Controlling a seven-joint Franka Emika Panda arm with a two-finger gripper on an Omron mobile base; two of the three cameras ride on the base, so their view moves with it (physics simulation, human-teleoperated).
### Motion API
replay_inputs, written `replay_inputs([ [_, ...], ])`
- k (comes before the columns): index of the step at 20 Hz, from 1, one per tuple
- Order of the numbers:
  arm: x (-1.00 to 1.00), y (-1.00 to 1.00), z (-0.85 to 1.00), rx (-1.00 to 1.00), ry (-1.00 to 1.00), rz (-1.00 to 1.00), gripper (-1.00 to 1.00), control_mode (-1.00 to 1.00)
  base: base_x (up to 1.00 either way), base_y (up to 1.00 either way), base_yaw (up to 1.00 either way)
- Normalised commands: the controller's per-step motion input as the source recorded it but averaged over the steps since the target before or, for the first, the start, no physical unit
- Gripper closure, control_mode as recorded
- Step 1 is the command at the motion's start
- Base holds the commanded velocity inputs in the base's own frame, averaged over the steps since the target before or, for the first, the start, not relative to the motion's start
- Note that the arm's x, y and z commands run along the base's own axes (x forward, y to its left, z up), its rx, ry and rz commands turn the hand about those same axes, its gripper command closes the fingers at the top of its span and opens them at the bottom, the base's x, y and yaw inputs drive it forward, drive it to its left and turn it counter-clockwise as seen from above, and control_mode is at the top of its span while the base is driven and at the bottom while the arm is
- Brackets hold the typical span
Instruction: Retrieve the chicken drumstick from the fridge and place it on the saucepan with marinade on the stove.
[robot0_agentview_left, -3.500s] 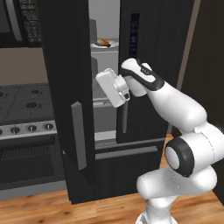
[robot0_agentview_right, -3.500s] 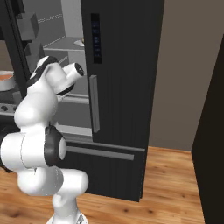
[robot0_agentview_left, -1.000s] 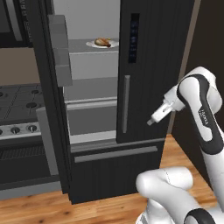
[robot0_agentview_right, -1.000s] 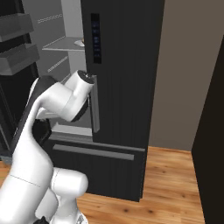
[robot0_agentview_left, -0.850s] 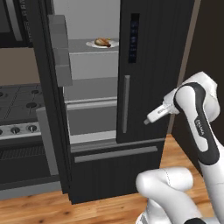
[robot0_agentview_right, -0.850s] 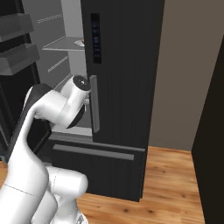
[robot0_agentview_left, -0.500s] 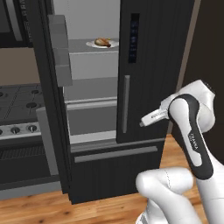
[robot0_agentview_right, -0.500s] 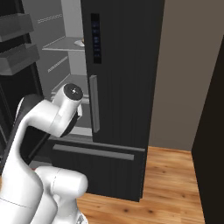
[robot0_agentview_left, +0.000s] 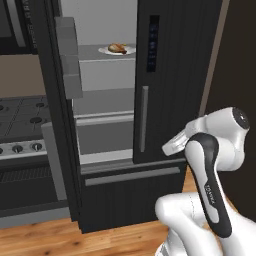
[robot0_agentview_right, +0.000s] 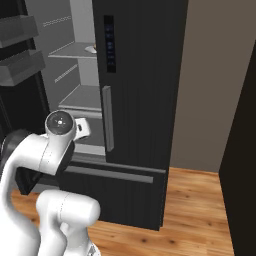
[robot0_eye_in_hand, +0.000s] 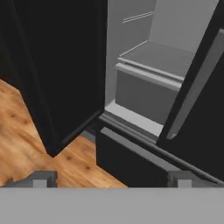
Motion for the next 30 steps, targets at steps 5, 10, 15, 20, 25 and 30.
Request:
replay_inputs([
  [5, -0.16, -0.26, 0.0, -0.06, -0.51, -0.18, -1.0, -1.0, 0.0, 0.0, 0.0],
  [10, 0.0, -0.2, 0.0, 0.0, -0.47, -0.23, -1.0, -1.0, 0.0, 0.0, 0.0],
  [15, 0.03, -0.02, -0.34, 0.02, -0.42, -0.28, -1.0, -1.0, 0.0, 0.0, 0.0],
  [20, 0.0, 0.0, -0.01, 0.05, -0.05, -0.07, -1.0, -1.0, 0.0, 0.0, 0.0],
  [25, 0.02, 0.0, -0.08, 0.0, 0.0, 0.0, -1.0, -1.0, 0.0, 0.0, 0.0],
  [30, 0.27, 0.0, -0.09, 0.0, 0.0, 0.0, -1.0, -1.0, 0.0, 0.0, 0.0],
])
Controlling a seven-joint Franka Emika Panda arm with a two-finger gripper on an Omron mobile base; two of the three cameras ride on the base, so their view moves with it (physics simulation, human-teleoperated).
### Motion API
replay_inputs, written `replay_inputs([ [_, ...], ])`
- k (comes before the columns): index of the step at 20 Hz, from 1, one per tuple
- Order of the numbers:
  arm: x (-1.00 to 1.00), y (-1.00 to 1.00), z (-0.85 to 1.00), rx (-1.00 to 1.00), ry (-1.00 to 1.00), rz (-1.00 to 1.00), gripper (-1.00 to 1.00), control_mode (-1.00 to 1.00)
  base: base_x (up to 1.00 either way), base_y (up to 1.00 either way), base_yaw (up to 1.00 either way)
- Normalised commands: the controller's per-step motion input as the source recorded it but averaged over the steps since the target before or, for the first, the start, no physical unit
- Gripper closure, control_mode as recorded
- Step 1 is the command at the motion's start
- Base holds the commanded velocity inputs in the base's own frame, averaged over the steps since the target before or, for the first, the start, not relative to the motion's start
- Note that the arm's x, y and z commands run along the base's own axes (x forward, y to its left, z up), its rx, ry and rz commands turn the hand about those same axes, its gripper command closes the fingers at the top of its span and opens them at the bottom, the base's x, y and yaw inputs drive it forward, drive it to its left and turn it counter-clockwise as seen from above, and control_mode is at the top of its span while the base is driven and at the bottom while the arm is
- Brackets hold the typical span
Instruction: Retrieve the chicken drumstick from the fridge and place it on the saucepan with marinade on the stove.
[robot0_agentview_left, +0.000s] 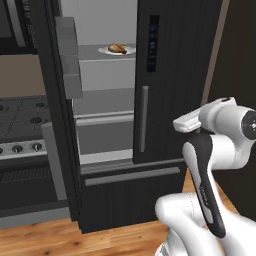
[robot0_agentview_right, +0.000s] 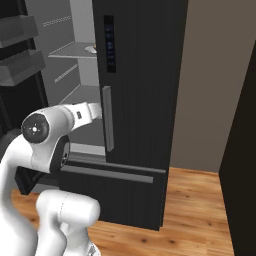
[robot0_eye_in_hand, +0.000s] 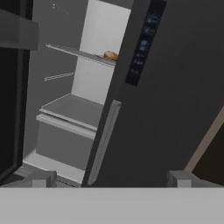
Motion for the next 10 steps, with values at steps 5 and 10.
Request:
replay_inputs([
  [5, 0.58, 0.0, -0.01, 0.0, 0.01, -0.04, -1.0, -1.0, 0.0, 0.0, 0.0],
  [10, 0.5, 0.0, 0.0, 0.0, 0.02, -0.05, -1.0, -1.0, 0.0, 0.0, 0.0],
])
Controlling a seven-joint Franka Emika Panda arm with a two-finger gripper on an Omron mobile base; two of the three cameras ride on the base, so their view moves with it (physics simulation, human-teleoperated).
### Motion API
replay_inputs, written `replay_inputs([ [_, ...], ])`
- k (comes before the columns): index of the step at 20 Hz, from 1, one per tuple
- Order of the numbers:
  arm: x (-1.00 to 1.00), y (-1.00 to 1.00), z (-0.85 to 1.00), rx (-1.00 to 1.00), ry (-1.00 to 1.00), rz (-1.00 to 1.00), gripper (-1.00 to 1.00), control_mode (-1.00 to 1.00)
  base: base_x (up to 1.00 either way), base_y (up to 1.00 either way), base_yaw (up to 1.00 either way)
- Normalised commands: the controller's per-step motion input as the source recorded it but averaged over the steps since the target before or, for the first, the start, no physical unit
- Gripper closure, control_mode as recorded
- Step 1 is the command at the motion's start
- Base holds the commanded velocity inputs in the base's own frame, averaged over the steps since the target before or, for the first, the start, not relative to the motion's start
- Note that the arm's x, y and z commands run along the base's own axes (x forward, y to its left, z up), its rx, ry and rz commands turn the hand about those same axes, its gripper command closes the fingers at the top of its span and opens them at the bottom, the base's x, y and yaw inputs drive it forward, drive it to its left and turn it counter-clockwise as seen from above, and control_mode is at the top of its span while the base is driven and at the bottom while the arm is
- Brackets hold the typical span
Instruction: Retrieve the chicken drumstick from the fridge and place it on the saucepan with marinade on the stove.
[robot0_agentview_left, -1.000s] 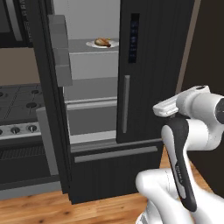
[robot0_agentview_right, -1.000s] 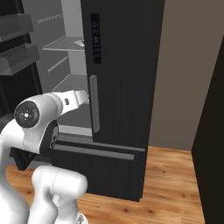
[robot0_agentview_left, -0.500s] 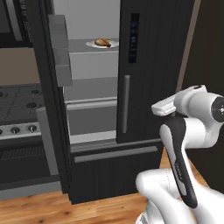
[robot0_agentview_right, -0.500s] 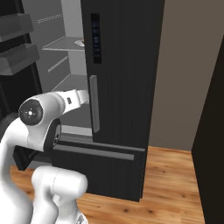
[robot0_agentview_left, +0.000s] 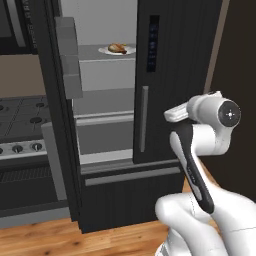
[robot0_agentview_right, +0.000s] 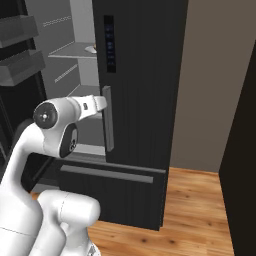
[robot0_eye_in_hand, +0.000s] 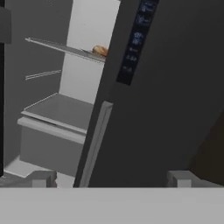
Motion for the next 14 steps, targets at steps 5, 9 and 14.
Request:
replay_inputs([
  [5, 0.07, 0.0, -0.04, 0.0, 0.26, -0.05, -1.0, -1.0, 0.0, 0.0, 0.0],
  [9, 0.0, 0.0, 0.0, 0.0, 0.15, -0.02, -1.0, -1.0, 0.0, 0.0, 0.0],
  [14, 0.16, 0.0, -0.01, 0.0, 0.1, -0.02, -1.0, -1.0, 0.0, 0.0, 0.0],
])
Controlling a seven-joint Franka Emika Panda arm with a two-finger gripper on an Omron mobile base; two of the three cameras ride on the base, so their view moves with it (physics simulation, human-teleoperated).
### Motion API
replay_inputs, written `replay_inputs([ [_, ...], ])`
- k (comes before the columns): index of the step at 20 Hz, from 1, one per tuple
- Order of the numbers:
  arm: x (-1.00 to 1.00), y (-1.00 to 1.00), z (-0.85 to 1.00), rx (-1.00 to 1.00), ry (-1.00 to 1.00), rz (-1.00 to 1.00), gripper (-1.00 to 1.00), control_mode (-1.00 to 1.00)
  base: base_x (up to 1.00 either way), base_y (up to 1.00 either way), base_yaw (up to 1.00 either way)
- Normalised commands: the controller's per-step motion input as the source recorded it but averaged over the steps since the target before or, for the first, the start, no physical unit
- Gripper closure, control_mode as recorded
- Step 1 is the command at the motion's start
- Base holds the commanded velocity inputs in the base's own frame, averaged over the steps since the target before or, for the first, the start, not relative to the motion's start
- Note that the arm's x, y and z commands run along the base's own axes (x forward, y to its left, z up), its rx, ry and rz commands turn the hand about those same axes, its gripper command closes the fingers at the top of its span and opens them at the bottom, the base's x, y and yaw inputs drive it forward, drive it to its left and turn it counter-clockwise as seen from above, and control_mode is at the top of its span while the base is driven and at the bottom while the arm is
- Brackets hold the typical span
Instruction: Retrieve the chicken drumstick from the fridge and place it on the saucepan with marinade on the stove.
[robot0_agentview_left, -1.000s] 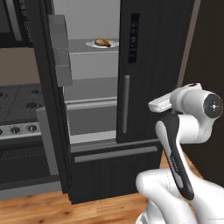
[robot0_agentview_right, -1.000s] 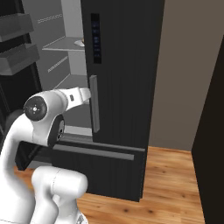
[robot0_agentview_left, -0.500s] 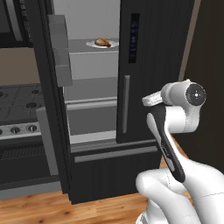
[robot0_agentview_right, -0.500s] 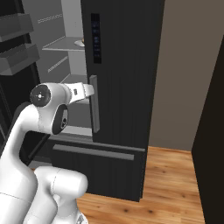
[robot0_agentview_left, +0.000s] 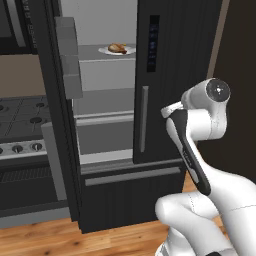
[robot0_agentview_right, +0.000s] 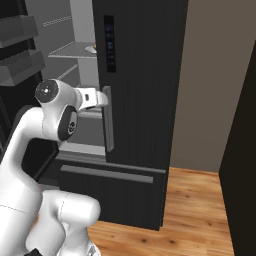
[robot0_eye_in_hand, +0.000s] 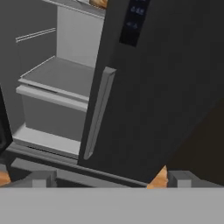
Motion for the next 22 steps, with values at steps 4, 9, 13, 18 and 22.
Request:
replay_inputs([
  [4, 0.17, 0.01, -0.13, 0.0, 0.15, -0.03, -1.0, -1.0, 0.0, 0.0, 0.0],
  [9, 0.01, 0.09, -0.4, 0.0, 0.02, -0.05, -1.0, -1.0, 0.0, 0.0, 0.0],
  [13, 0.0, 0.07, -0.49, 0.0, 0.0, -0.08, -1.0, -1.0, 0.0, 0.0, 0.0],
  [18, 0.0, 0.01, -0.32, 0.0, -0.03, -0.09, -1.0, -1.0, 0.0, 0.0, 0.0],
  [22, 0.16, 0.0, -0.19, 0.02, -0.04, -0.13, -1.0, -1.0, 0.0, 0.0, 0.0],
])
